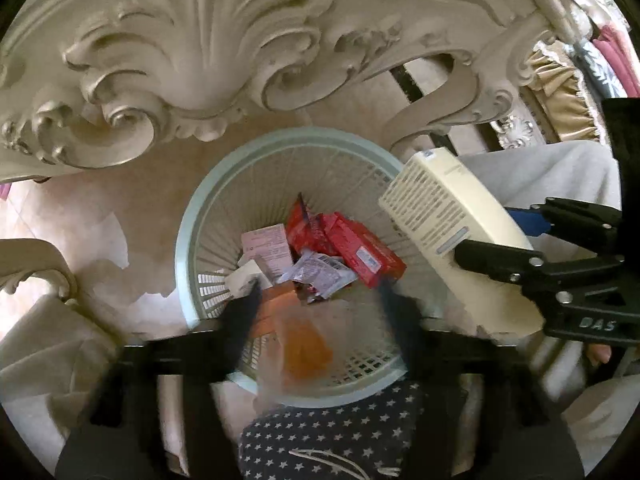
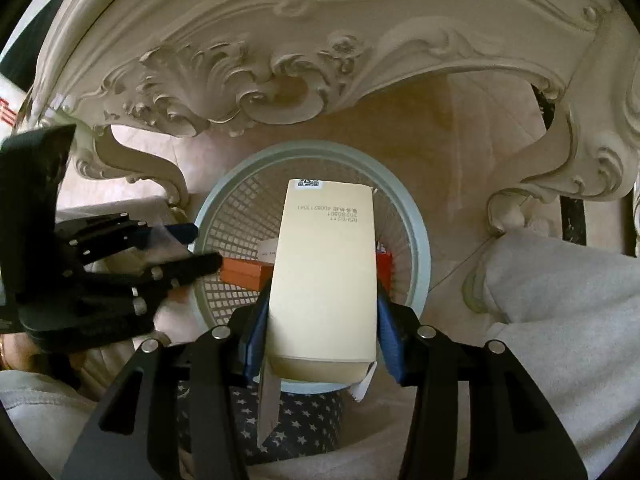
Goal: Collect trash
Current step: 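Carry both items over the wastebasket and open both tools to drop them, then reach both tools back toward the items on the table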
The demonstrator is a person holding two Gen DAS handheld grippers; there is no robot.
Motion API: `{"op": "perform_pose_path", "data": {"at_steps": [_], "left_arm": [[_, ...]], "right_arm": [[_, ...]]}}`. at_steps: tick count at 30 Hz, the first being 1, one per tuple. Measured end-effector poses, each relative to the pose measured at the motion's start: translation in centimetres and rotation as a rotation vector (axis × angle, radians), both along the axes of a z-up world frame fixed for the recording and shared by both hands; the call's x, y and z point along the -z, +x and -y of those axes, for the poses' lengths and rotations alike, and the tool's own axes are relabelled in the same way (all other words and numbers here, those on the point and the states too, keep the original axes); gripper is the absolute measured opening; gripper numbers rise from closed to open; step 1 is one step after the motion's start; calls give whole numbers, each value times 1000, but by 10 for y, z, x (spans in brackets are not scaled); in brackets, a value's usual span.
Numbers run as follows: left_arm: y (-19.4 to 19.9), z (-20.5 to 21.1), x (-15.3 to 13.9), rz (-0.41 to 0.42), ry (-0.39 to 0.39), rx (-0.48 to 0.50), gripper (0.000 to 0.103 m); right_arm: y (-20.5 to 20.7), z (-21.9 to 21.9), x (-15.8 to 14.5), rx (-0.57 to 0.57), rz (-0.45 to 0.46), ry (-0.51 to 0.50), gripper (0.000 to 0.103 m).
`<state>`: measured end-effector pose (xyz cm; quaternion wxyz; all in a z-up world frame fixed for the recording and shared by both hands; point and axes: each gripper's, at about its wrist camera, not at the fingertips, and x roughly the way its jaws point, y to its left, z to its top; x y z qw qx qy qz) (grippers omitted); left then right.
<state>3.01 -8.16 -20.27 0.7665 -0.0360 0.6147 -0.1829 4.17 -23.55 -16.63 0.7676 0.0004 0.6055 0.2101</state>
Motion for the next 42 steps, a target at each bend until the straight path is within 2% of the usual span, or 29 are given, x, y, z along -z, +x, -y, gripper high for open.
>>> {"op": "perform_pose_path", "data": {"at_steps": [1, 2, 4, 8, 13, 16, 20, 23, 26, 29, 34, 38, 42], "left_arm": [[1, 1, 1, 1, 16, 1, 81], [1, 2, 1, 3, 26, 3, 84], [2, 0, 1, 22, 49, -2, 86], [-2, -6, -7, 44, 48, -15, 86], [-19, -16, -39, 127, 65, 14, 86], [-25, -24, -63, 164, 42, 24, 86], [-25, -36, -96, 203, -28, 25, 86], [-20, -41, -138, 273, -73, 34, 86], [-8, -52, -174, 337, -108, 24, 86], [19, -65, -210, 416, -108, -19, 86], [94, -83, -259, 563, -8, -142, 86], [174, -91, -274, 624, 58, -237, 86], [255, -98, -261, 589, 110, -310, 86]], "right_arm": [[2, 0, 1, 2, -7, 7, 51], [0, 0, 2, 7, -7, 4, 60], [2, 3, 3, 26, 9, -11, 65], [-1, 9, 2, 53, 3, 6, 65], [-10, 13, -16, 24, 26, 15, 65], [-15, 10, -43, -42, 48, 64, 65], [-16, 8, -95, -131, 118, 195, 65], [-5, 13, -143, -130, 250, 264, 65], [17, 17, -176, -93, 407, 252, 65], [58, 15, -197, -5, 539, 150, 65], [128, -3, -222, 30, 638, 153, 65], [194, -27, -233, 35, 687, 100, 65], [260, -44, -236, 82, 683, 54, 65]]}}
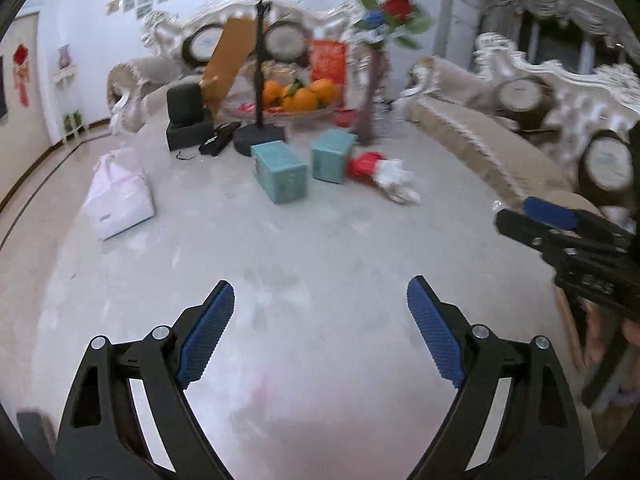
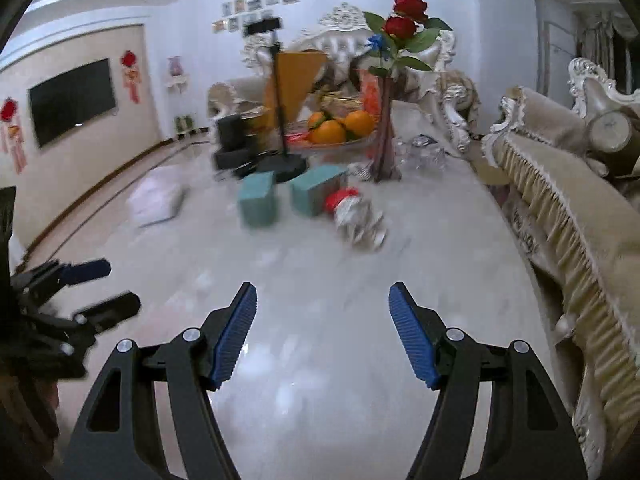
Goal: Collect trash
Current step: 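Reach both tools back toward the items on the table, then grasp teal box with left tool while right tool grasps white printed paper wad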
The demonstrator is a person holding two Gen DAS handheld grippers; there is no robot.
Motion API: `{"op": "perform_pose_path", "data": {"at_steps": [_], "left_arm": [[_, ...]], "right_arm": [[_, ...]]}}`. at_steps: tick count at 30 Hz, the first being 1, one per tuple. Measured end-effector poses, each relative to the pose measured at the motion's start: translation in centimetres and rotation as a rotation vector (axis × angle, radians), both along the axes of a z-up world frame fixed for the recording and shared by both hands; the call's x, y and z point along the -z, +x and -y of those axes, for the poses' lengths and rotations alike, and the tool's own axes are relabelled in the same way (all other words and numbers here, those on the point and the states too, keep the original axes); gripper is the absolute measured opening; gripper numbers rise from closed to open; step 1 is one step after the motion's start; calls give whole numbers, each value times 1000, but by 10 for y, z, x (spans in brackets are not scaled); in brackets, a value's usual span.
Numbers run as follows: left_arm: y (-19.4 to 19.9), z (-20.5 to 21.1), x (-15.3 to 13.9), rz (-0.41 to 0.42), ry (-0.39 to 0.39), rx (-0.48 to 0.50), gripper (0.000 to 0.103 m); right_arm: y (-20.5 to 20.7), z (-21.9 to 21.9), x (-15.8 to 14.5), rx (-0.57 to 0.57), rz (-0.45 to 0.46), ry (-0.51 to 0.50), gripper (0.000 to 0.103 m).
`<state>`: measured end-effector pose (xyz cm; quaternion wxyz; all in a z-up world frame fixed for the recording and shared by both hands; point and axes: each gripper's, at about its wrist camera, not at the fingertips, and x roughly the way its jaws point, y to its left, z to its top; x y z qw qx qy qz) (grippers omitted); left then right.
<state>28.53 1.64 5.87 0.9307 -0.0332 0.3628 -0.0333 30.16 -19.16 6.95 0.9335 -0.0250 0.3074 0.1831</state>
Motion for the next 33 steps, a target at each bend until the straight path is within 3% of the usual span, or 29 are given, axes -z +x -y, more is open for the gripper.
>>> {"op": "perform_pose_path", "data": {"at_steps": [4, 11, 20, 27, 30, 32, 33], "left_arm": [[66, -10, 20, -61, -32, -95, 86], [138, -14, 33, -64, -57, -166, 86], [193, -26, 55, -119, -78, -260, 86], [209, -29, 66, -162, -67, -263, 86], [210, -29, 66, -157, -66, -257, 86], [209, -32, 67, -158, -86, -259, 86], [209, -31, 68, -163, -67, -264, 80]], "right_arm": [[63, -8, 13, 55, -64, -15, 65], [116, -26, 36, 55, -116, -92, 65], [150, -45, 53, 55, -127, -190, 65], [163, -44, 68, 69, -175, -162, 65], [164, -42, 68, 74, -183, -156, 59], [164, -41, 67, 81, -184, -153, 39], [164, -39, 65, 86, -181, -144, 35]]}}
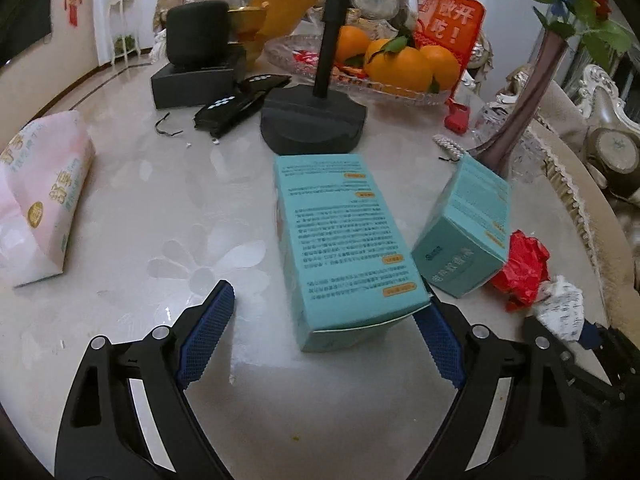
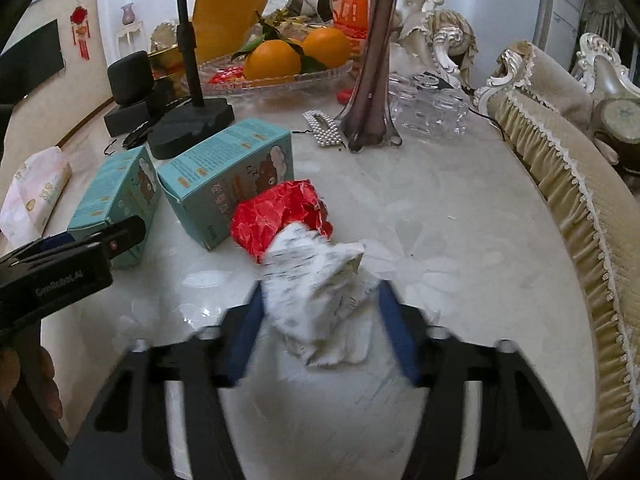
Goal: Collect trash
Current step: 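Grasp teal box with left tool while right tool grasps white printed paper wad, then carry both items over the wastebasket and open both tools to drop them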
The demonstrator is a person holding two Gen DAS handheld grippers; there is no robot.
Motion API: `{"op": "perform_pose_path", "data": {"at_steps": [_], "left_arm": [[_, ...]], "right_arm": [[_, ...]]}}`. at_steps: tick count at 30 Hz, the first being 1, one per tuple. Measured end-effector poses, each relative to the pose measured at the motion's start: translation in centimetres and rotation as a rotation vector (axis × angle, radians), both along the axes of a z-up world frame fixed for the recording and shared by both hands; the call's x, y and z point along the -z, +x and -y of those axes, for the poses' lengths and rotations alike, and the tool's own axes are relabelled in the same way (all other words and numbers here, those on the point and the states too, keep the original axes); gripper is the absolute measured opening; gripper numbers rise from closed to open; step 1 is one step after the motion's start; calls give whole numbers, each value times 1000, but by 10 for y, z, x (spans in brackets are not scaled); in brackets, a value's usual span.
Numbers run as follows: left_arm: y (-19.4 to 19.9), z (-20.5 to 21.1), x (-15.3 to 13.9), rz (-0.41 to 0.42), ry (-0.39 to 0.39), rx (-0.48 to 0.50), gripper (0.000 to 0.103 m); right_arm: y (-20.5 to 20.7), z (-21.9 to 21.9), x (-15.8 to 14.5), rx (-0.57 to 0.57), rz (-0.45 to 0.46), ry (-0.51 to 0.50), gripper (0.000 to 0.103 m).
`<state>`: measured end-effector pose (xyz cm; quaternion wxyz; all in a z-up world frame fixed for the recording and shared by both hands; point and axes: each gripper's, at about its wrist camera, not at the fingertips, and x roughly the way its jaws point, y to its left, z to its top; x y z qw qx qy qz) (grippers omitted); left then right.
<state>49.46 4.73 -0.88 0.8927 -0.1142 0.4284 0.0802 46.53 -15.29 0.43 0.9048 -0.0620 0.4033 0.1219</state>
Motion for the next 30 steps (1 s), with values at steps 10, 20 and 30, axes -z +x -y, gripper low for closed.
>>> {"op": "perform_pose_path", "data": {"at_steps": [10, 20, 30], "left_arm": [[-19, -1, -15, 6, 72, 50, 46], [-122, -3, -83, 162, 54, 138, 46], [-336, 30, -97, 277, -20, 316, 46]], "right_arm": [[-18, 12, -17, 16, 2, 127, 28], [-97, 43, -52, -15, 52, 289, 28], [-300, 92, -55, -214, 118, 405, 28]]}}
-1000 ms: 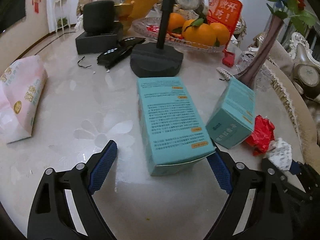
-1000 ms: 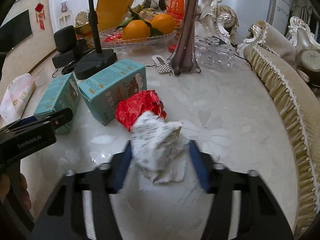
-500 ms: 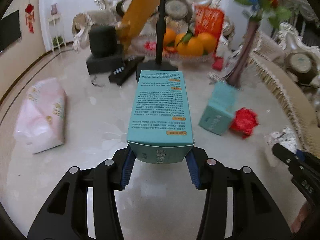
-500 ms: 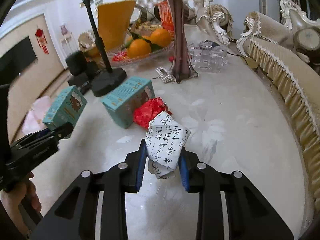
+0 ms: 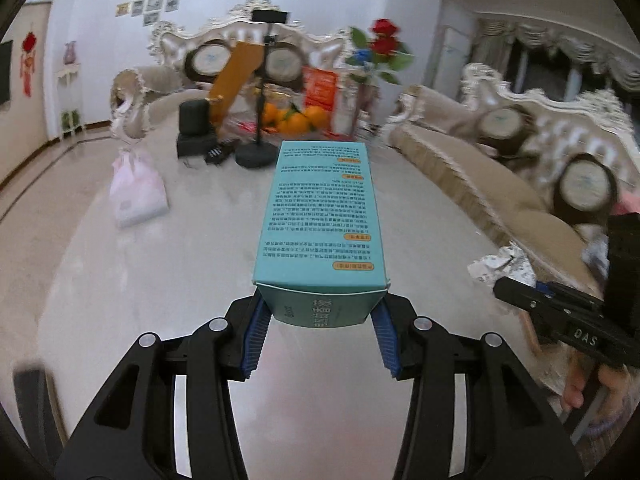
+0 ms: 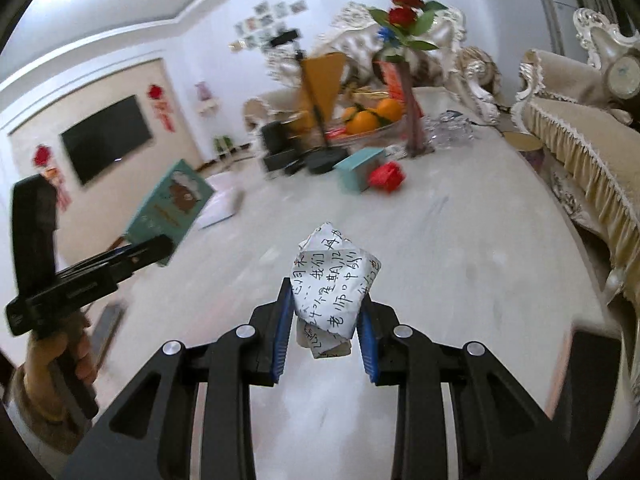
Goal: Collect trash
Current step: 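Carry both items over the wastebasket and open both tools to drop them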
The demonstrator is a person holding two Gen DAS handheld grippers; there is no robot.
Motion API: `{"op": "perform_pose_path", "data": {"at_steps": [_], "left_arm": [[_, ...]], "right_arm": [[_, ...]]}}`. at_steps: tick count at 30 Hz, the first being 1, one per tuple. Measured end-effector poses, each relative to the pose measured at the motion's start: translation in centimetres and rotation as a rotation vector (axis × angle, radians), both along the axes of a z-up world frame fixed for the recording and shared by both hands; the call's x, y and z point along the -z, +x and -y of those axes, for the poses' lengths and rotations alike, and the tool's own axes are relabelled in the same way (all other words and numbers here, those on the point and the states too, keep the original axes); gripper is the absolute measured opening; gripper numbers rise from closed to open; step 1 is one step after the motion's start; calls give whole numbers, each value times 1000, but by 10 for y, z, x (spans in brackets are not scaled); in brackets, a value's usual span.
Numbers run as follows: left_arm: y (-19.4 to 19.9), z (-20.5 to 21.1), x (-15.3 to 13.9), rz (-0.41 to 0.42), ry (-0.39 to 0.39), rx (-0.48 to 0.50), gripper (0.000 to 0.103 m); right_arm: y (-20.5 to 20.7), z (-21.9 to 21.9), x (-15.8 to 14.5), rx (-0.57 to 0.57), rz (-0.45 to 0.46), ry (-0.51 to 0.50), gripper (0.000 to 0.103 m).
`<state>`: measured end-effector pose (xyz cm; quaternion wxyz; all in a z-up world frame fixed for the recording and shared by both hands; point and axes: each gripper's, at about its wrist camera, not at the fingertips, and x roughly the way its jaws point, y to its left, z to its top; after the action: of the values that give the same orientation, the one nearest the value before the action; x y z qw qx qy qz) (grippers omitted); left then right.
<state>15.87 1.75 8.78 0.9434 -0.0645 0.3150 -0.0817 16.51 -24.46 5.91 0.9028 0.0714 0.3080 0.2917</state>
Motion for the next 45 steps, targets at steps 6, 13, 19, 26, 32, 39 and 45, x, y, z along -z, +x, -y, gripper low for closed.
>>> {"op": "perform_pose_path", "data": {"at_steps": [6, 13, 19, 26, 32, 39, 45], "left_arm": [[-132, 36, 42, -75, -23, 117, 46], [-184, 71, 134, -347, -2, 196, 46], [-163, 76, 211, -512, 67, 207, 46], [-161, 89, 242, -570, 107, 250, 46], [-156, 94, 254, -610, 130, 263, 48], [-154, 93, 257, -626, 164, 247, 83], [-153, 94, 256, -635, 201, 250, 83]], "right_arm": [[-110, 32, 24, -37, -115, 29, 28], [-142, 18, 113, -17, -395, -105, 28], [-131, -15, 173, -50, -494, -261, 28], [-132, -20, 206, -50, -559, -332, 28], [-136, -16, 214, -51, -563, -353, 28], [-138, -16, 218, -38, -540, -374, 63], [-137, -9, 209, -10, -533, -371, 63]]}}
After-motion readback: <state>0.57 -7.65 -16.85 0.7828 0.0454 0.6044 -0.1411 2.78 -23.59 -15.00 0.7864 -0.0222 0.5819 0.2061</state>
